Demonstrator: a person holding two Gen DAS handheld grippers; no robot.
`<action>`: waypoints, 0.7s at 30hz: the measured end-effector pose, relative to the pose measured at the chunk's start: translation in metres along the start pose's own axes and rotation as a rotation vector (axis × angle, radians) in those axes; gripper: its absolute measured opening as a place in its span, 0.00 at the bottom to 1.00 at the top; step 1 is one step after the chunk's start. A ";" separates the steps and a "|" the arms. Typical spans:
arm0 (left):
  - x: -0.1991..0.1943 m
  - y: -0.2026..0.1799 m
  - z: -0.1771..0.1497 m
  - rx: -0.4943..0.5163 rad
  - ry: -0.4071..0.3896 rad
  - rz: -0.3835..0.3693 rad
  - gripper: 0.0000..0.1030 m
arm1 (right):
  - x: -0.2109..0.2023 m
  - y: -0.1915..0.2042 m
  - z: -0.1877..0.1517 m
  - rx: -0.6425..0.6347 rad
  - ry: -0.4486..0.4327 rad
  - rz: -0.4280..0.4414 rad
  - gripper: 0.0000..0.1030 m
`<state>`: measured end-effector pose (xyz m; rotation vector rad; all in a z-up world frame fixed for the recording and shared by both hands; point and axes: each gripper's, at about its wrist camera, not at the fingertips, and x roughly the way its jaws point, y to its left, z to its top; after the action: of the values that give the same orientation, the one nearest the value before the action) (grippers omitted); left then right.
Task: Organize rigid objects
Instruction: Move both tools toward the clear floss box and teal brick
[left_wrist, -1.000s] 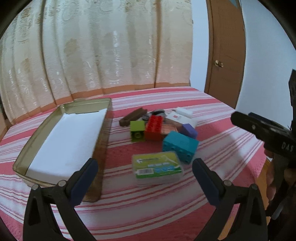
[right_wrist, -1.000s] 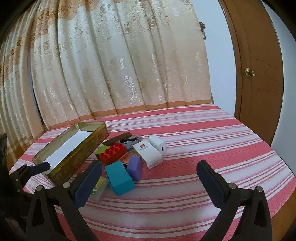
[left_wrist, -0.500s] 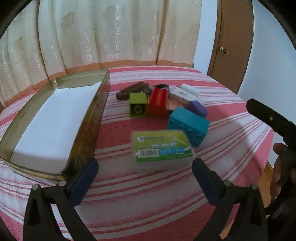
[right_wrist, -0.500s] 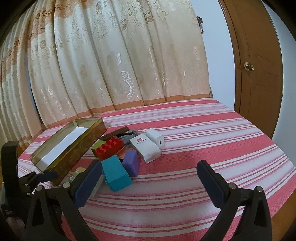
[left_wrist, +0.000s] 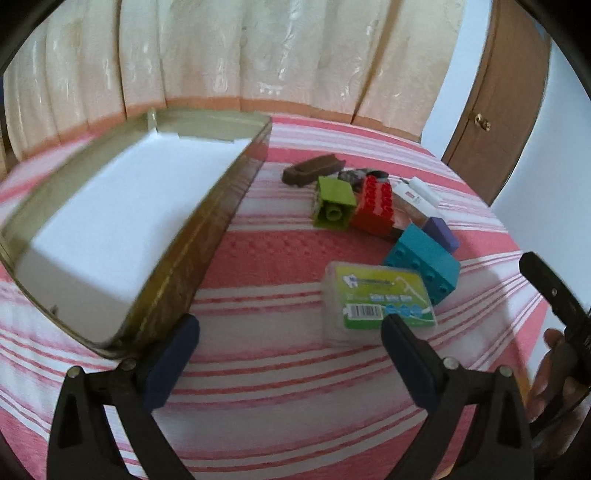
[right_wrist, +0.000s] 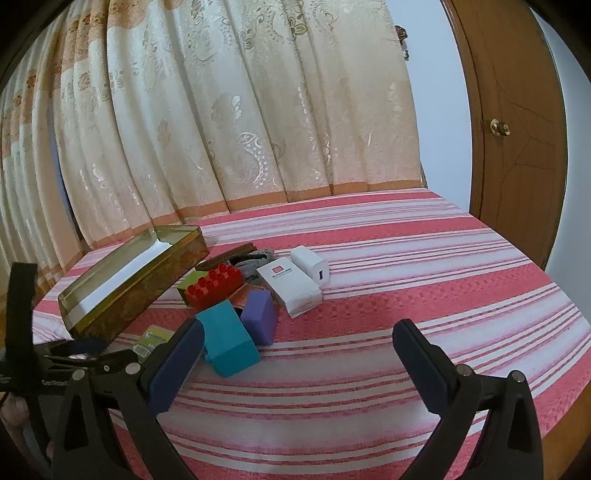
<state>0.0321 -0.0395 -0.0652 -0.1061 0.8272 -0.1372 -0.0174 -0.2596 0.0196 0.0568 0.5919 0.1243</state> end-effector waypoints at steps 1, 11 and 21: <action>-0.002 -0.001 0.001 0.021 -0.017 0.027 0.96 | 0.001 0.001 0.000 -0.003 0.002 -0.001 1.00; -0.008 -0.004 0.009 0.081 -0.074 0.097 0.99 | 0.008 0.003 -0.001 -0.007 0.013 -0.008 1.00; -0.007 -0.007 0.011 0.095 -0.088 0.106 0.99 | 0.012 0.005 -0.003 -0.018 0.019 -0.014 1.00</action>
<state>0.0349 -0.0445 -0.0518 0.0212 0.7357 -0.0718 -0.0093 -0.2526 0.0113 0.0340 0.6103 0.1167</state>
